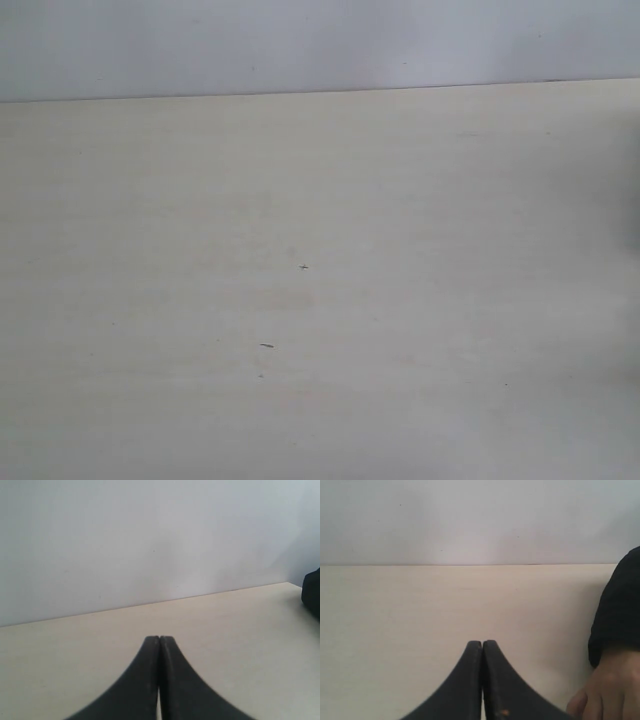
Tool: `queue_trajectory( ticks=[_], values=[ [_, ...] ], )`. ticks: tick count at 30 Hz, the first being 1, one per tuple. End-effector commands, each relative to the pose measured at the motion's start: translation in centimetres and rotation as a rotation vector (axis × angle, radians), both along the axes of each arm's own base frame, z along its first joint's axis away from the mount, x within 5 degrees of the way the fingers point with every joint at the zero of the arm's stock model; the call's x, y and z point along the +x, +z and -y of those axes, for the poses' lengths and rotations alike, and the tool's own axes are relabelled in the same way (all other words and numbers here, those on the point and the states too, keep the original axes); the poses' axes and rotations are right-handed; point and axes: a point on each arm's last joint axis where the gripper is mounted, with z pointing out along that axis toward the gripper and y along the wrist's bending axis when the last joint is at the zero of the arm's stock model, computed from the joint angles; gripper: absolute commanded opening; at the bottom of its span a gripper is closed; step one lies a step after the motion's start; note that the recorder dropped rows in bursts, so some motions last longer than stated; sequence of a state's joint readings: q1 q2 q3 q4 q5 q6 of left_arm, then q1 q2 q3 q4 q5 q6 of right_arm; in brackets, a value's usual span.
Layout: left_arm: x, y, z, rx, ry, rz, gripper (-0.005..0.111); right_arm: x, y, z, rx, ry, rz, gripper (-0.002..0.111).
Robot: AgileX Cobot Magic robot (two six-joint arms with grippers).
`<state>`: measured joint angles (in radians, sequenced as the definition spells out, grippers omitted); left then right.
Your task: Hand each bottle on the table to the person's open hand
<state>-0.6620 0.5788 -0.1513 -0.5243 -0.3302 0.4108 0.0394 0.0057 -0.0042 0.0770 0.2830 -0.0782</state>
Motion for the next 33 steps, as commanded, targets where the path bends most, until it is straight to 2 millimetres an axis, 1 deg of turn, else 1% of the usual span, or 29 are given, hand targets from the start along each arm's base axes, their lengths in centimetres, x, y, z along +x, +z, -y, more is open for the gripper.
queue_trajectory(
  ticks=[1,16,20,22,24,28,33],
  values=[
    [-0.1,-0.2,0.0,0.002,-0.008,-0.002,0.000,0.0,-0.1,0.0,-0.001,-0.007,0.002,0.000],
    [-0.1,-0.2,0.0,0.002,-0.008,-0.002,0.000,0.0,-0.1,0.0,-0.001,-0.007,0.002,0.000],
    [-0.1,-0.1,-0.1,0.027,-0.003,0.019,0.000,0.0,-0.1,0.0,-0.001,-0.007,0.002,0.000],
    [0.1,-0.1,-0.5,0.066,0.027,0.037,0.000,0.0,-0.1,0.0,-0.001,-0.007,0.002,0.000],
    [0.3,-0.3,-1.3,0.103,0.093,0.027,0.000,0.0,-0.1,0.0,-0.001,-0.007,0.002,0.000],
    [0.7,-0.8,-3.5,0.103,0.275,-0.052,0.000,0.0,-0.1,0.0,-0.001,-0.007,0.002,0.000],
    [0.7,-1.5,-5.2,0.113,0.417,-0.136,0.000,0.0,-0.1,0.0,-0.001,-0.007,0.002,0.000]
  ],
)
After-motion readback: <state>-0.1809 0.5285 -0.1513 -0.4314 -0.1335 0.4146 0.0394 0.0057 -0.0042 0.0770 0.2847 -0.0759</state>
